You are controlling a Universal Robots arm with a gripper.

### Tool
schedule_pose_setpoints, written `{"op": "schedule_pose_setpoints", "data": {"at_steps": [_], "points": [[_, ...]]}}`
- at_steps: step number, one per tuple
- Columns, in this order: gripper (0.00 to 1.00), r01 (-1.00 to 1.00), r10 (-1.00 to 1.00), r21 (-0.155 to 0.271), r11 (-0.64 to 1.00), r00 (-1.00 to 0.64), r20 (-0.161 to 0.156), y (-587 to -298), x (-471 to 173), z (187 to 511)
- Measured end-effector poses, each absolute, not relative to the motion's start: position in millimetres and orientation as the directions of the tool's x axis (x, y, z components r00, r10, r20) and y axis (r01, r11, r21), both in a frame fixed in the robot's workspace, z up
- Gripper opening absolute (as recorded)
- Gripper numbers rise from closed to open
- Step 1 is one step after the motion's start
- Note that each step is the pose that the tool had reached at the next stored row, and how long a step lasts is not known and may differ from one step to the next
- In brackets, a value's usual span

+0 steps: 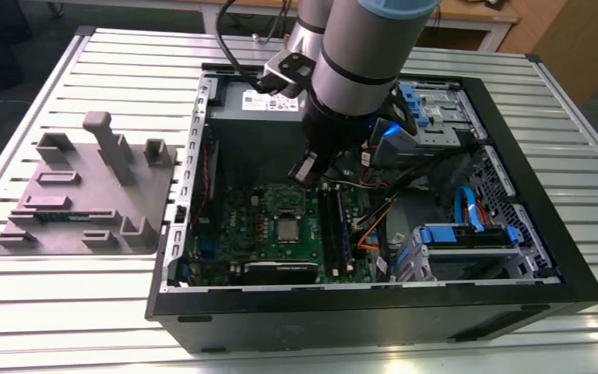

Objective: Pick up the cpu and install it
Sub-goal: 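Close the cpu cover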

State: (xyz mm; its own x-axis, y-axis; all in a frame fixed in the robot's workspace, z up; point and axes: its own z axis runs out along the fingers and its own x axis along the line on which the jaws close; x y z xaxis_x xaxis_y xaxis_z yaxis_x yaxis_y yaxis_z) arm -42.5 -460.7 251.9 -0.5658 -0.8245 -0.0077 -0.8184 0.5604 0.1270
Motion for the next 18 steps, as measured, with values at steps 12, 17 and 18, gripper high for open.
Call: {"op": "schedule_pose_setpoints", "data": {"at_steps": [12,17,18], "points": [[0.10,-0.818,-0.824,0.127,0.560,-0.566,-0.008,-470.8,-42.5,251.9],[0.10,-0.818,-0.824,0.128,0.560,-0.566,-0.009,-473.4,-42.5,251.8],[0.10,-0.818,-0.824,0.128,0.560,-0.566,-0.010,-473.9,-42.5,251.9]]}}
